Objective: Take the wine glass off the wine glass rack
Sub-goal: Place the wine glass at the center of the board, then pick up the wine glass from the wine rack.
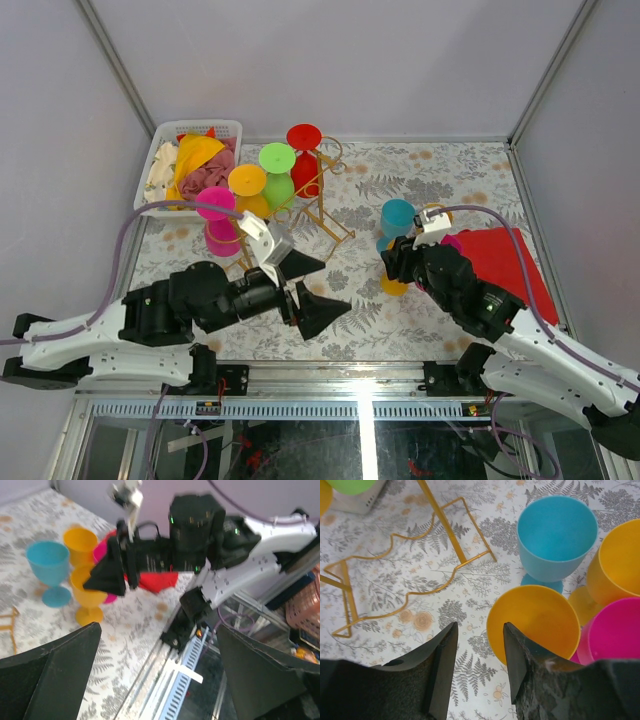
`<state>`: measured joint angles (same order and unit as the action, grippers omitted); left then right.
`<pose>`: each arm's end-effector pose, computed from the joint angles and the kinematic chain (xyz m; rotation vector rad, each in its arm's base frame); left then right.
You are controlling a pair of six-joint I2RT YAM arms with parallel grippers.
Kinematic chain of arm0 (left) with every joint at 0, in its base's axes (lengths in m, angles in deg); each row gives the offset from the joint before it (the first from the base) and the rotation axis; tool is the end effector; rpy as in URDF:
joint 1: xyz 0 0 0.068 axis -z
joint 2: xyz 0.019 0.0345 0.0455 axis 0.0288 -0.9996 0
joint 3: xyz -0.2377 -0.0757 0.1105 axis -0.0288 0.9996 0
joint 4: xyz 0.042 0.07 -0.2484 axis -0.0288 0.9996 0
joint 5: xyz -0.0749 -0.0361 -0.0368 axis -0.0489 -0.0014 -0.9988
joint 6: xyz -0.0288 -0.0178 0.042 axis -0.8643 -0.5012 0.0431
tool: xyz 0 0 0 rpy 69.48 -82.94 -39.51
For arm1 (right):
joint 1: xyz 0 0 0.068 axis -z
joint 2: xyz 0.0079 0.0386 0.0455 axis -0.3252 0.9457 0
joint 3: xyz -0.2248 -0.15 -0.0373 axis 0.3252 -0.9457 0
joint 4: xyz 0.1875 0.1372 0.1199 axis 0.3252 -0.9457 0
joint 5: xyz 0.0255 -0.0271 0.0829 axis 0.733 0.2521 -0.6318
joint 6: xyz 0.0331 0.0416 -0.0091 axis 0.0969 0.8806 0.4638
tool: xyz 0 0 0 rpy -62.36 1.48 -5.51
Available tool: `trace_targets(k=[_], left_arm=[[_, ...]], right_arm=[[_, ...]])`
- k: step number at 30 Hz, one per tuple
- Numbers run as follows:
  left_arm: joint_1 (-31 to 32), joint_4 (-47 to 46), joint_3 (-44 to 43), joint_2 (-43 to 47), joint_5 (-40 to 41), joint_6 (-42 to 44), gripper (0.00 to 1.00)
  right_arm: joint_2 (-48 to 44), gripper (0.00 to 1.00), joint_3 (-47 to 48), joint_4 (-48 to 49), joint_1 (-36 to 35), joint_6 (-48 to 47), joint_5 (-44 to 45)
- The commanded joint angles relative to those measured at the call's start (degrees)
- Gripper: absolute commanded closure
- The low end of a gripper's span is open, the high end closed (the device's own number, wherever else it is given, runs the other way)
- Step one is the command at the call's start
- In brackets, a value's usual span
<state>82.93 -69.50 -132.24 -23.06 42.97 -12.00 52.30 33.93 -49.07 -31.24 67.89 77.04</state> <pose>0.0347 -0.1677 0.4244 0.7503 1.5923 -1.0872 0.1269 0.1301 0.3109 -0.1353 1.8628 0.5203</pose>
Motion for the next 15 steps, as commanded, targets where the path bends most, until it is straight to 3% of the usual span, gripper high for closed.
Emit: trace_targets(k=[1,4,9,15], left_arm=[[-2.17,10.32,-11.35,-5.54,5.53,5.41,0.0],[-11.26,14.58,-18.31,-9.38,-1.15,6.92,0.0],[-34.68,16.6,-22.38,-12.12,-18.5,5.35,0.0],[-43.76,16.86,-23.54,-11.28,-21.09,6.09,0.0]], right_arm=[[-1.32,0.46,1.89,5.11,0.34,2.29,-2.0],[-1.45,0.44,2.09,5.44,0.3,3.3,-2.78],[-1.8,0.43,2.27,5.55,0.38,4.04,-3.74],[-2.97,0.4,2.13,4.43,0.29,3.58,-2.93]])
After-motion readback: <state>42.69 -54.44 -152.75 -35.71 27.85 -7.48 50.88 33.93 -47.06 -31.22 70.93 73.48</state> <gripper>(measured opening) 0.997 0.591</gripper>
